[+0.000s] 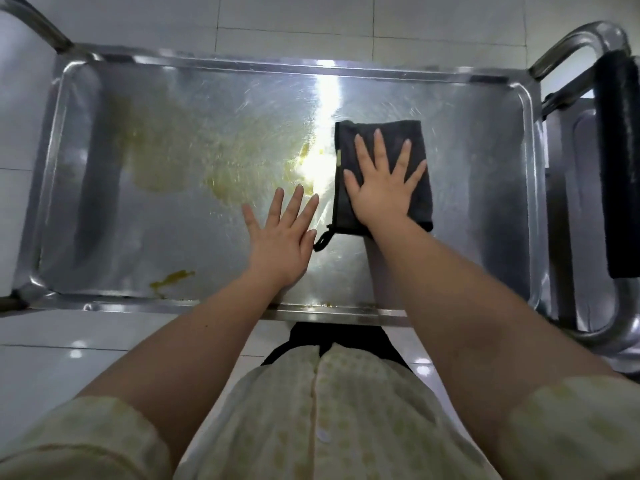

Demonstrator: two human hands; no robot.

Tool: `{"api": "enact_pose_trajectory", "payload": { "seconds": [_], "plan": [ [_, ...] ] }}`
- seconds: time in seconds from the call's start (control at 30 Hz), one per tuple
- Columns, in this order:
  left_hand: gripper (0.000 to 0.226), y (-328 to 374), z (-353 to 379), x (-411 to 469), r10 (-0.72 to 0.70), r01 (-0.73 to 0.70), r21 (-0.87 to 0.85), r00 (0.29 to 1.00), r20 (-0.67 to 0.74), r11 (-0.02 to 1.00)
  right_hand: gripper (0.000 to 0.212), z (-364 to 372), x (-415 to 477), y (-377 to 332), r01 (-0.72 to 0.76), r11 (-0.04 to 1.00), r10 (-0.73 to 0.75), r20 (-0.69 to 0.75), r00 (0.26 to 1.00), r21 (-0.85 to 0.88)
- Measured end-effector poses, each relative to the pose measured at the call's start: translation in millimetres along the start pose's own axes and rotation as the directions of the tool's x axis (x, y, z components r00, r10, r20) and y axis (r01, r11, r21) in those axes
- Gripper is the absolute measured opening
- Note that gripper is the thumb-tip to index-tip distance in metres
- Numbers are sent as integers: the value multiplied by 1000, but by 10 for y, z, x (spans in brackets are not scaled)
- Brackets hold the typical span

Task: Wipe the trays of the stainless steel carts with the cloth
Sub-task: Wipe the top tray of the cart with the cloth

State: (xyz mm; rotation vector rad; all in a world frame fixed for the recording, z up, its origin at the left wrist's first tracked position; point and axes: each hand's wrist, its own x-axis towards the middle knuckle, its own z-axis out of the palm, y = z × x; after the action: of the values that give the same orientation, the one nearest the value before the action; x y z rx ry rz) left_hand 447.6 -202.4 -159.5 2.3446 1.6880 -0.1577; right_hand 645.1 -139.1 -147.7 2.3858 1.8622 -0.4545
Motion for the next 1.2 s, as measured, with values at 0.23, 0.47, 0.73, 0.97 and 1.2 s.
{"api": "enact_pose_trajectory", "payload": {
  "seconds": [0.23,0.47,0.73,0.97,1.2],
  "plan": [
    [50,-35,-274,774,-34,34,-38,999,0,999,65,123,-671,214,147,989,-147,-56,988,-13],
    [50,-104,-175,878,-19,16,-32,995,-96,999,61,172,-865,451,456,885,-459,-7,889,-88],
    [54,-111,-154,882,-30,29,-10,994,-103,1000,62,-360,1112,186,285,952,-284,31,958,-108],
    [55,-117,-179,886,-30,32,25,997,-77,999,62,-123,49,604,677,715,-684,30,729,-175],
    [58,-114,-218,886,-57,56,-14,997,-55,998,61,-94,-225,946,908,386,-887,206,413,-163]
  ]
}}
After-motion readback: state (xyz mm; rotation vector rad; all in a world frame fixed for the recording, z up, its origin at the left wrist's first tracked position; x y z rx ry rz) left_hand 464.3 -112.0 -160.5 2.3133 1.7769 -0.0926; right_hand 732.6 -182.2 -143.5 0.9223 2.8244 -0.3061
